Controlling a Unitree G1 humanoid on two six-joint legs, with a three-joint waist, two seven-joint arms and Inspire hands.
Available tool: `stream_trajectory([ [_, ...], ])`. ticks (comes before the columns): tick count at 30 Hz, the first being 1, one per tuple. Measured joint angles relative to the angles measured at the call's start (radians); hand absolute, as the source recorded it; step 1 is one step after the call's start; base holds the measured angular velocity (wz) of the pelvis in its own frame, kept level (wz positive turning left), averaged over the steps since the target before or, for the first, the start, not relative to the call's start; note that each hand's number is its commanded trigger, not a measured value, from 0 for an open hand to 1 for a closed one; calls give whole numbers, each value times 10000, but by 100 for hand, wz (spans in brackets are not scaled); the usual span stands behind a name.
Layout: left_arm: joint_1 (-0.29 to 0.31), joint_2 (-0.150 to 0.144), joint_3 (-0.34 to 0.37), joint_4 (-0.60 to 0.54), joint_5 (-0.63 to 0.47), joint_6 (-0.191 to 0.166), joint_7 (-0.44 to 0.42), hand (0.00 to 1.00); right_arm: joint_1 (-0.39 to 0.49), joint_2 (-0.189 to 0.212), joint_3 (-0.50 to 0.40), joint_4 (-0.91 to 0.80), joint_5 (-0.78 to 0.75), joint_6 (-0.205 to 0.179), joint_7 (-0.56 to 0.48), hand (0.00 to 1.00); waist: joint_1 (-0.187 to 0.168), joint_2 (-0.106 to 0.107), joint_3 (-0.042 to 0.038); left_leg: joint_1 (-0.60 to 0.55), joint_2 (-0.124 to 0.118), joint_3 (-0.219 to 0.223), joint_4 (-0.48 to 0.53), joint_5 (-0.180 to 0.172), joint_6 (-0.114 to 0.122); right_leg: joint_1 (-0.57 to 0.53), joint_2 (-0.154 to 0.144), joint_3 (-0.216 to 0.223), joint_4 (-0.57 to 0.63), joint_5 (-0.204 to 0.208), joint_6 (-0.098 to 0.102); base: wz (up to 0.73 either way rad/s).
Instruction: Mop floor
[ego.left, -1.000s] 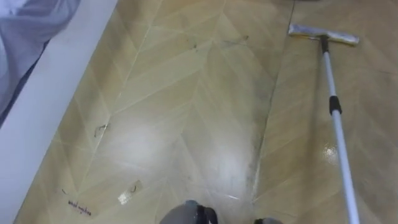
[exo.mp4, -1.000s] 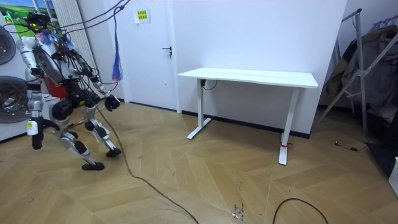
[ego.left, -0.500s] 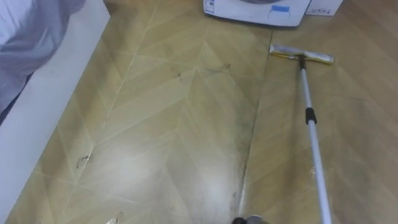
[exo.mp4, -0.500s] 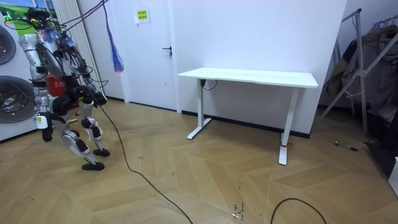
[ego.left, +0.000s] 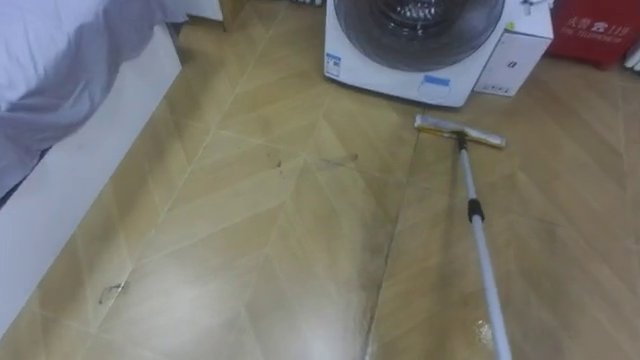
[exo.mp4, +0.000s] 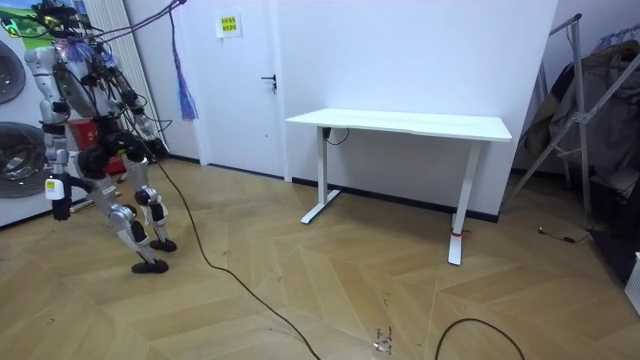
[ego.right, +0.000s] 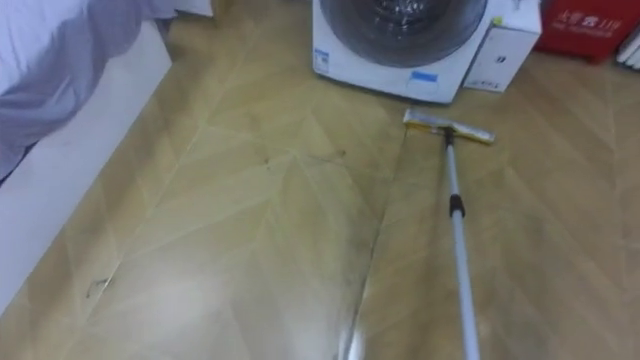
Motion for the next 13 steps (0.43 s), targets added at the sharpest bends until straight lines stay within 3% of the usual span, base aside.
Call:
stream_trajectory([
  [5,538,-50,904,-398,87,-55,101,0,638,350,-306,0,-1309,17,-289,100,-205,-88,-44,771,83,16,-206,6,-19,778,158,116,-338,-33,-5,-12],
  [11,961,-170,1150,-651,710,-119,85,0,919,694,-719,-60,-2152,31,-268,100,-439,-112,-8,1205,93,-28,-294,6,-18,1183,196,156,-383,-33,-6,-11],
  [13,990,-248,1264,-651,1043,-160,65,0,959,767,-828,-97,-2333,48,-187,100,-439,-189,41,1322,74,-21,-318,5,-18,1214,194,249,-378,-37,2,-6],
])
